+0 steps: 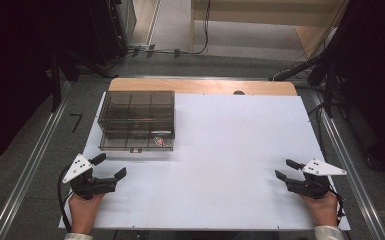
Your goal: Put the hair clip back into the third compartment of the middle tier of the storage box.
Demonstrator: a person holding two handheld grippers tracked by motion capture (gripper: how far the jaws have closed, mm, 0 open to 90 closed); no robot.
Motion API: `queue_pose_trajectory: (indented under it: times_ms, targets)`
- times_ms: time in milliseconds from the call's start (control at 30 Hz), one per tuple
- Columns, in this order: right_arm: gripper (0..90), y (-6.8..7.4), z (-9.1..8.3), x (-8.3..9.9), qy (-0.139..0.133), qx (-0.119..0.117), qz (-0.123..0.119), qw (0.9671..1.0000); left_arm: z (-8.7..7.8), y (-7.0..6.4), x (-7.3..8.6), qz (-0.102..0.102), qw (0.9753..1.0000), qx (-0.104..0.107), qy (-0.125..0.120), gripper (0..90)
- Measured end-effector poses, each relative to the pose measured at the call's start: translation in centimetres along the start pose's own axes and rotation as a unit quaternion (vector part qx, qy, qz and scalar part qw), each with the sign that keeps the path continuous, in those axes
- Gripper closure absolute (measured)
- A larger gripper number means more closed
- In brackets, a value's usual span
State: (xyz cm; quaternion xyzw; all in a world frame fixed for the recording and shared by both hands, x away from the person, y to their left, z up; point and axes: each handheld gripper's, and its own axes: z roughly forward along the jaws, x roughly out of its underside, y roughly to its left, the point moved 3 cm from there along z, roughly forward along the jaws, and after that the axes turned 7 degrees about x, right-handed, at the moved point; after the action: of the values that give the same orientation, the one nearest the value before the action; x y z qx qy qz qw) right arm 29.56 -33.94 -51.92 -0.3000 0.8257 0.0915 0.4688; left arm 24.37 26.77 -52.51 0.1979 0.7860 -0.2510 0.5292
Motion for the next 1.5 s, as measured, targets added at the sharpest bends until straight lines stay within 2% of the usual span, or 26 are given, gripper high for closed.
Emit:
queue_pose_trajectory:
  times_ms: [200, 433, 833, 1133, 1500]
  targets:
    - [36.8, -1.6, -1.2, 0.9, 0.0, 0.018, 0.021, 0.9996, 0.0, 0.0, 0.0, -0.001, 1.0, 0.0, 0.0, 3.3]
    - [36.5, -3.2, -1.8, 1.4, -0.005, 0.032, 0.041, 0.9986, 0.0, 0.0, 0.0, -0.001, 1.0, 0.0, 0.0, 3.3]
    - [36.0, -4.7, -2.0, 1.6, -0.009, 0.047, 0.058, 0.9972, 0.0, 0.0, 0.0, -0.002, 1.0, 0.0, 0.0, 3.3]
    - [35.9, -5.3, -1.9, 1.6, -0.01, 0.054, 0.063, 0.9966, 0.0, 0.0, 0.0, -0.003, 1.0, -0.001, 0.0, 3.3]
    - [27.9, -5.4, -1.8, 1.6, -0.01, 0.052, 0.068, 0.9963, 0.0, 0.1, 0.0, -0.003, 1.0, -0.001, 0.0, 3.3]
